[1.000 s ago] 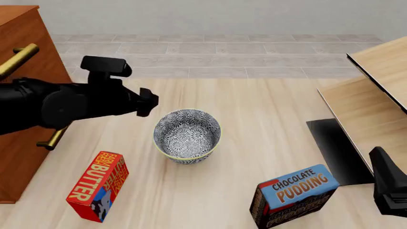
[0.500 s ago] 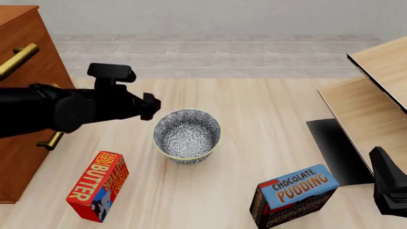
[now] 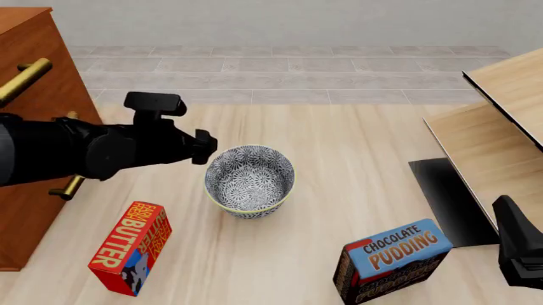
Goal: Close the top drawer of the cabinet and put the bowl on top of it.
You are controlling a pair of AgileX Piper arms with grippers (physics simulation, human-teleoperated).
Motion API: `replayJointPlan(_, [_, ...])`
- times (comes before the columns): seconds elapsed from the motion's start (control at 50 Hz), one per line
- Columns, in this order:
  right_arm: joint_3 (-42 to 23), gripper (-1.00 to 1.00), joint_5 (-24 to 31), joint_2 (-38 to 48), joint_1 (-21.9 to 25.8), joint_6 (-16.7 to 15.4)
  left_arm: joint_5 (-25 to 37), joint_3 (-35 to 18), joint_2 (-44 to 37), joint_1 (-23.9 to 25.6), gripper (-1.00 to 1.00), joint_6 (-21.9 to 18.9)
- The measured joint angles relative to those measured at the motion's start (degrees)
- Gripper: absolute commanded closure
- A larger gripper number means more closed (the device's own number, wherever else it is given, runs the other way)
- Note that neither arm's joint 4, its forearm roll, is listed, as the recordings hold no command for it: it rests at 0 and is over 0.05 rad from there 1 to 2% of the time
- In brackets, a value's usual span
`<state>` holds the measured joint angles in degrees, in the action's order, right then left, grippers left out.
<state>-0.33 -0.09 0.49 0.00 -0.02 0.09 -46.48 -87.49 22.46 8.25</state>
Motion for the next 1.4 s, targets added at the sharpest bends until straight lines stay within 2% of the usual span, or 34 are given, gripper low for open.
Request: replayJointPlan(1.4, [0.00,-1.00,0.00,0.00,0.00,0.00,-3.93,-2.71,-9.36,0.24,-1.00,1.55])
